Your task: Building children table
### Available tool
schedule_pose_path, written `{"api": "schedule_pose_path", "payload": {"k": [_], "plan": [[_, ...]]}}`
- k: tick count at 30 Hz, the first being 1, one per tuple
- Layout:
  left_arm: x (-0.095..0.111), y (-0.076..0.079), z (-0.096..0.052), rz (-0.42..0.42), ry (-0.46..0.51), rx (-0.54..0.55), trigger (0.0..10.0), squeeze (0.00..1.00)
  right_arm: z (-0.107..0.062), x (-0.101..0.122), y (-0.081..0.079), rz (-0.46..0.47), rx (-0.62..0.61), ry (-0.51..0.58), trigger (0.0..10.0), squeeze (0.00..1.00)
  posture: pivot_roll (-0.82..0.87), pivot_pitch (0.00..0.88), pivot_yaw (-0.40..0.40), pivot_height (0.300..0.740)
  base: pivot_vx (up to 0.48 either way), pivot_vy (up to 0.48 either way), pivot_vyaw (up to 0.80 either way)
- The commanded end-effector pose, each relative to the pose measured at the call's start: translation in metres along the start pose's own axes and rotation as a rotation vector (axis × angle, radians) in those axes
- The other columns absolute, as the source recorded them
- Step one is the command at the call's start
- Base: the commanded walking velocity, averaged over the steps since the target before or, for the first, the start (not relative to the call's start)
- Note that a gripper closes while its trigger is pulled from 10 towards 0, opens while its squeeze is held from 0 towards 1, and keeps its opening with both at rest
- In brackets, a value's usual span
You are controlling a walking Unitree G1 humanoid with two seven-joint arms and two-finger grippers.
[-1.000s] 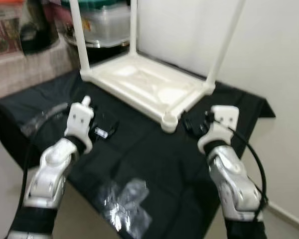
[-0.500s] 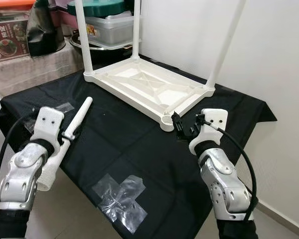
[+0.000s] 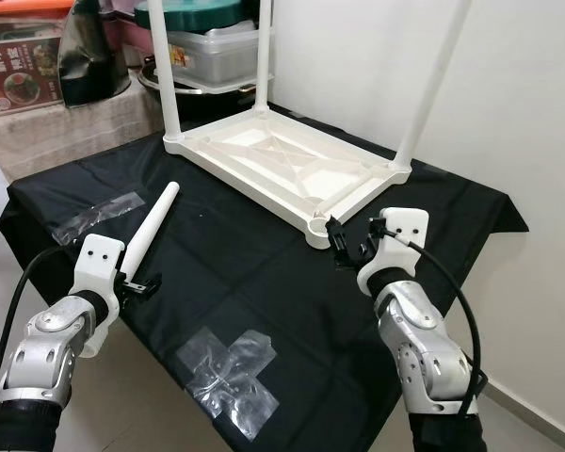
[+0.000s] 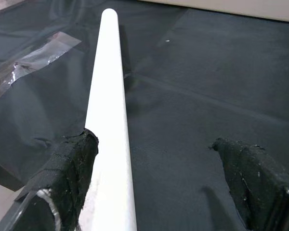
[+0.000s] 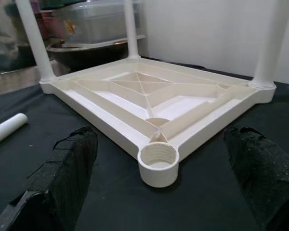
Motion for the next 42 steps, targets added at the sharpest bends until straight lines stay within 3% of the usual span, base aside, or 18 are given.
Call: {"api": "schedule_pose_path", "payload": {"k": [1,17,21,28,36,37,38,39,42], "plan": [[-0.005,-0.003,-0.001,0.006,-0.030,0.000,10.0,0.00,0.000,-0.004,0.004,0.014,-0.017,-0.021,10.0,0.00,0.13,0.000,-0.078,0.740,0.000,0.000,0.00],[-0.015,0.014,0.008,-0.026,-0.095,-0.139,10.0,0.00,-0.002,-0.025,0.023,0.144,-0.109,-0.147,10.0,0.00,0.12,0.000,-0.065,0.740,0.000,0.000,0.00],[-0.029,0.016,0.007,-0.059,-0.177,-0.188,9.8,0.00,-0.005,-0.036,0.031,0.208,-0.158,-0.205,10.0,0.00,0.12,0.000,-0.060,0.740,0.000,0.000,0.00],[-0.041,0.014,0.006,-0.045,-0.254,-0.191,10.0,0.00,-0.008,-0.042,0.031,0.257,-0.168,-0.239,10.0,0.00,0.12,0.000,-0.054,0.740,0.000,0.000,0.00],[-0.034,0.011,0.009,-0.053,-0.222,-0.191,9.7,0.00,-0.009,-0.044,0.032,0.275,-0.176,-0.246,10.0,0.00,0.12,0.000,-0.048,0.740,0.000,0.000,0.00],[-0.032,0.010,0.010,-0.054,-0.209,-0.186,4.7,0.00,-0.009,-0.044,0.032,0.279,-0.179,-0.247,10.0,0.00,0.12,0.000,-0.046,0.740,0.000,0.000,0.00],[-0.031,0.009,0.010,-0.054,-0.202,-0.183,4.7,0.00,-0.009,-0.044,0.032,0.281,-0.181,-0.247,10.0,0.00,0.12,0.000,-0.046,0.740,0.000,0.000,0.00],[-0.030,0.008,0.010,-0.062,-0.196,-0.175,0.0,0.00,-0.009,-0.044,0.032,0.287,-0.179,-0.248,6.6,0.00,0.12,0.000,-0.045,0.740,0.000,0.000,0.00],[-0.030,0.007,0.011,-0.068,-0.195,-0.171,0.0,0.00,-0.009,-0.044,0.031,0.291,-0.178,-0.249,6.6,0.00,0.12,0.000,-0.045,0.740,0.000,0.000,0.00]]}}
Point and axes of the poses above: a point about 5 cm out from each wrist's last joint towards the gripper, its own z axis pointing out of the wrist towards the gripper, its own x axis along the axis of the wrist's last joint, y = z × x, the point moved 4 cm from there along z, pointing out of the wrist towards the gripper, and after that the axes turned 6 degrees about z, right-handed, at the moved point
